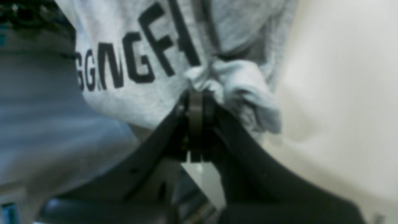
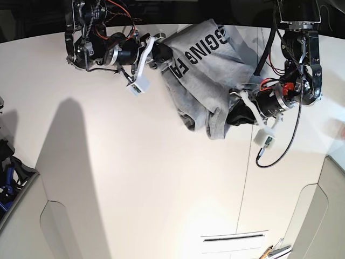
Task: Fold the T-shirt properly
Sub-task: 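Carry the folded shirt with the right gripper and lay it down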
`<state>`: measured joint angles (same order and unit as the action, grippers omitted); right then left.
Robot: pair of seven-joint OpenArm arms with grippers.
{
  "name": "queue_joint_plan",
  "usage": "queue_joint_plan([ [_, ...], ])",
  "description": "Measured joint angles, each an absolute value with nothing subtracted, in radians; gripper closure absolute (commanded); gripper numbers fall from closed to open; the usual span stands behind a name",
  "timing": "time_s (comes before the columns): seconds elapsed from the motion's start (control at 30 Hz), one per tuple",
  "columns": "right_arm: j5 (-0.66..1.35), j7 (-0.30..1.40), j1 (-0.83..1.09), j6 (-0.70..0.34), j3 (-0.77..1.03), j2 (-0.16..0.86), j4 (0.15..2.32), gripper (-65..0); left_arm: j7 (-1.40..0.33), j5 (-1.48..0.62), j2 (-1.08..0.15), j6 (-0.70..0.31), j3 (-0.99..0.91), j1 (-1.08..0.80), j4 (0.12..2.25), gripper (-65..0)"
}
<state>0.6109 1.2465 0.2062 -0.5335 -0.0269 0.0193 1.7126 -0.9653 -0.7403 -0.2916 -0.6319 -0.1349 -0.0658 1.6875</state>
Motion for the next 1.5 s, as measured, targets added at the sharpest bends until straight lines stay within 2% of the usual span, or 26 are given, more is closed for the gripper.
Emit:
queue_joint_plan([
  [0.1, 0.606, 1.239, 0.205, -0.533, -0.026, 0.022, 1.836, 0.0, -0.980, -0.787, -0.297, -0.632, -0.135, -0.054, 1.710, 0.0],
  [0.23, 0.616, 1.108, 0.193, -0.553, -0.027, 0.017, 1.998, 0.0, -1.006, -0.809, -0.303, -0.632, -0.134, -0.052, 1.775, 0.0],
  [0.4, 0.593, 1.059, 0.145, -0.554, -0.115, 0.017, 2.037, 0.0, -1.013, -0.805, -0.310, -0.632, -0.166, -0.067, 1.810, 0.0],
  [0.67, 0.345, 0.822, 0.134, -0.548, -0.402, 0.017, 1.903, 0.0, -1.015, -0.802, -0.308, -0.610, -0.369, -0.069, 1.810, 0.0],
  [0.73, 0.275, 0.808, 0.121, -0.543, -0.451, 0.017, 1.838, 0.0, -1.017, -0.798, -0.308, -0.607, -0.417, -0.069, 1.810, 0.0],
  [0.83, 0.209, 0.804, 0.089, -0.482, -0.486, 0.019, 1.723, 0.0, -1.016, -0.799, -0.307, -0.607, -0.467, -0.075, 1.810, 0.0],
  [0.9, 0.155, 0.801, 0.068, -0.402, -0.486, 0.016, 1.641, 0.0, -1.016, -0.802, -0.308, -0.607, -0.489, -0.091, 1.810, 0.0],
  [1.03, 0.046, 0.782, 0.047, -0.286, -0.439, -0.001, 1.568, 0.0, -1.016, -0.803, -0.307, -0.607, -0.499, -0.132, 1.810, 0.0],
  [1.1, 0.014, 0.809, 0.047, -0.261, -0.384, -0.010, 1.571, 0.0, -1.016, -0.806, -0.304, -0.607, -0.498, -0.147, 1.810, 0.0],
  [1.23, -0.001, 0.859, 0.041, -0.256, -0.201, 0.004, 1.594, 0.0, -1.016, -0.809, -0.305, -0.607, -0.499, -0.164, 1.810, 0.0],
  [1.5, 0.093, 0.912, 0.059, -0.258, 0.146, 0.148, 1.604, 0.0, -1.016, -0.816, -0.300, -0.607, -0.499, -0.167, 1.810, 0.0],
])
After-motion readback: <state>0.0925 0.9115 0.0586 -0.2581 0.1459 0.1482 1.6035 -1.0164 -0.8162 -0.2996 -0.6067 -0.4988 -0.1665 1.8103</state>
